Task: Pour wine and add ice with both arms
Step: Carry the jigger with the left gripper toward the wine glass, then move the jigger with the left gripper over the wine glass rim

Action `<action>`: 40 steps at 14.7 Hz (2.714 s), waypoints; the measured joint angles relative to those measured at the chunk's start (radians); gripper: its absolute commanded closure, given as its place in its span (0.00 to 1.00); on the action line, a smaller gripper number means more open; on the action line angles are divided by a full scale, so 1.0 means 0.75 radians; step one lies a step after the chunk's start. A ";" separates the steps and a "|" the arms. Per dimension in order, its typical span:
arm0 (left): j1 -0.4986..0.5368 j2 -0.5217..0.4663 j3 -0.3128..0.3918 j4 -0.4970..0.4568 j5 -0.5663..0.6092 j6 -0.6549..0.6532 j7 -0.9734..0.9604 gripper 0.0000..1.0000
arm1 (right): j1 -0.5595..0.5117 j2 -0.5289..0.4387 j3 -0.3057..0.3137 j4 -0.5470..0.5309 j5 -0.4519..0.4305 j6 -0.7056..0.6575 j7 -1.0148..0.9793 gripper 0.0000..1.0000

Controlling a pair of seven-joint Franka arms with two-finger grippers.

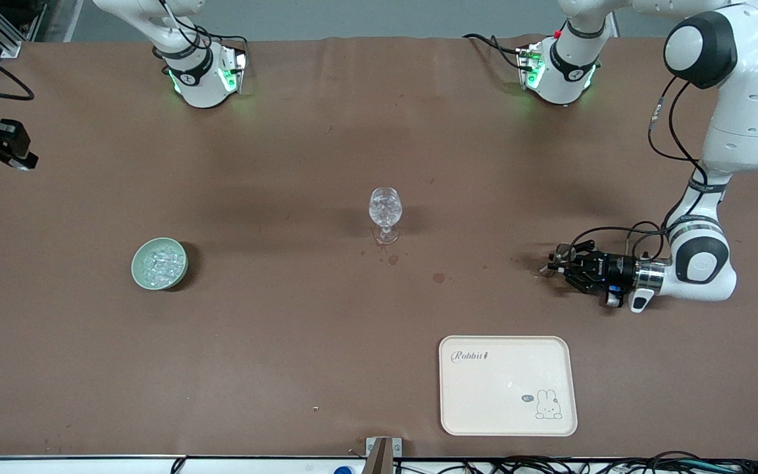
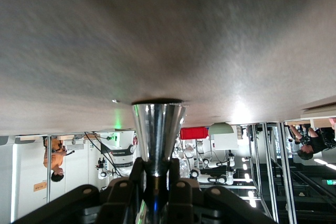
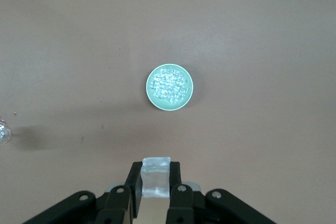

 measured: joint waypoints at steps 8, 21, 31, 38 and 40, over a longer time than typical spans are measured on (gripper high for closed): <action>-0.004 -0.076 -0.104 0.032 -0.004 -0.017 -0.228 0.99 | 0.001 0.000 0.004 -0.008 0.000 0.031 0.000 0.99; -0.290 -0.520 -0.125 -0.198 -0.004 0.184 -0.449 0.99 | 0.001 0.000 0.002 -0.012 0.000 0.032 0.000 0.99; -0.539 -0.769 -0.128 -0.376 -0.004 0.366 -0.770 0.99 | 0.000 0.000 0.001 -0.012 0.000 0.031 0.000 0.99; -0.735 -0.806 -0.128 -0.408 0.082 0.535 -1.052 0.99 | 0.000 0.000 0.001 -0.012 0.000 0.031 0.000 0.99; -0.766 -0.818 -0.128 -0.415 0.108 0.571 -1.111 0.99 | 0.000 0.000 0.001 -0.012 0.000 0.030 0.000 0.99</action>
